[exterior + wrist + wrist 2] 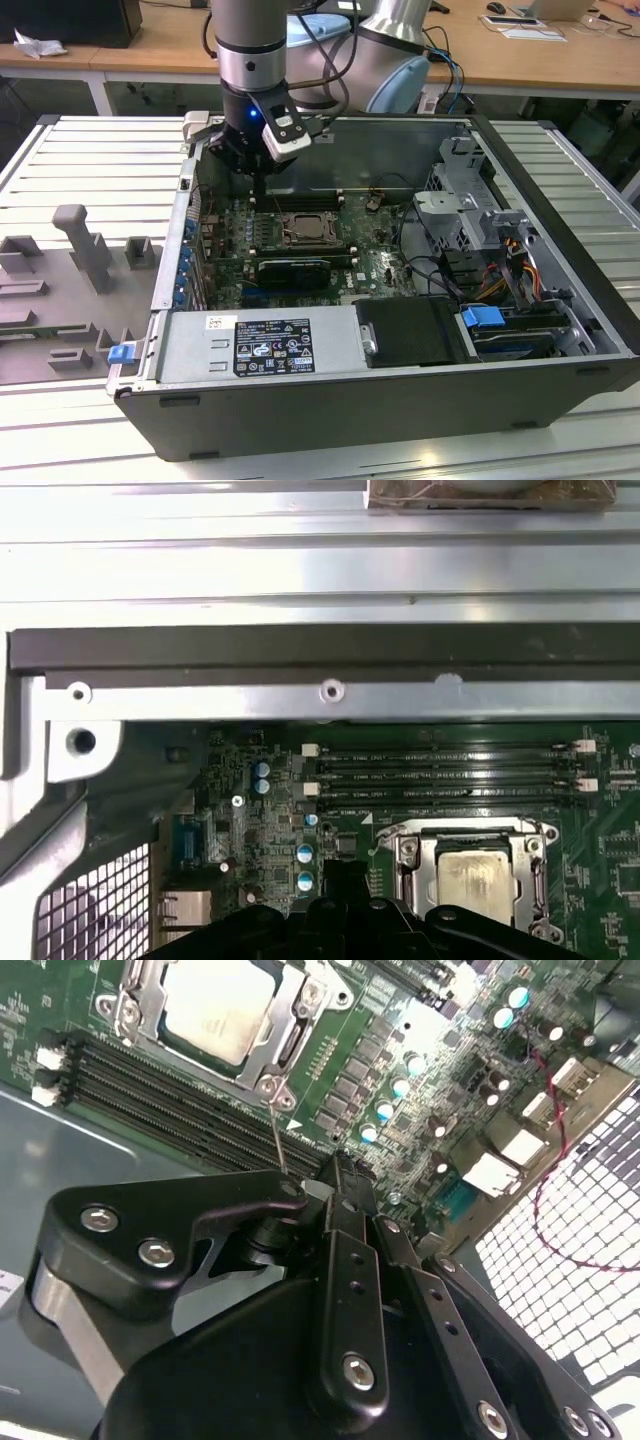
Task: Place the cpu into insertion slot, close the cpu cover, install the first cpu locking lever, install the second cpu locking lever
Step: 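Install the first cpu locking lever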
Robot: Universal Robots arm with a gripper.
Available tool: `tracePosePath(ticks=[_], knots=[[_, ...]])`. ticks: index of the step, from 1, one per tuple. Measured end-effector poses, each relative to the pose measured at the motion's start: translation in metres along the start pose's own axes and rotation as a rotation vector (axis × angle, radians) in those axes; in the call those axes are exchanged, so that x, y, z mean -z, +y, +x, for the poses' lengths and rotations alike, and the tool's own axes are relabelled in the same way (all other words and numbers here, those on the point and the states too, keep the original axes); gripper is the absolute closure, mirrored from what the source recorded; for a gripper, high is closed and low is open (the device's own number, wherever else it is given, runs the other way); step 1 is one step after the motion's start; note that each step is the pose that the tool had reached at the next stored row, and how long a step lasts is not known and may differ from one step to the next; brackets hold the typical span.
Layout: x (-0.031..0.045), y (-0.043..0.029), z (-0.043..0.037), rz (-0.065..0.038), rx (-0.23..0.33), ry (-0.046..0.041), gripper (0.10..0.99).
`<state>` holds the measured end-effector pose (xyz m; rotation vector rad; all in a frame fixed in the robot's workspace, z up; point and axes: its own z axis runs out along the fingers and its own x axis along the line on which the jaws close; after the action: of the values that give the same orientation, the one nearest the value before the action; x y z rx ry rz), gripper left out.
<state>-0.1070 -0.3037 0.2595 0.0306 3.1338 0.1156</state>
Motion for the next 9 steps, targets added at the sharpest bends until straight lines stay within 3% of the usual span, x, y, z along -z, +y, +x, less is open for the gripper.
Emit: tracePosePath(ticks=[3, 9], knots=[[-0.0008, 0.0051, 0.0002, 0.000, 0.008, 0.0006, 0.980], [-0.0009, 0.0054, -0.0026, 0.000, 0.009, 0.0007, 0.980]])
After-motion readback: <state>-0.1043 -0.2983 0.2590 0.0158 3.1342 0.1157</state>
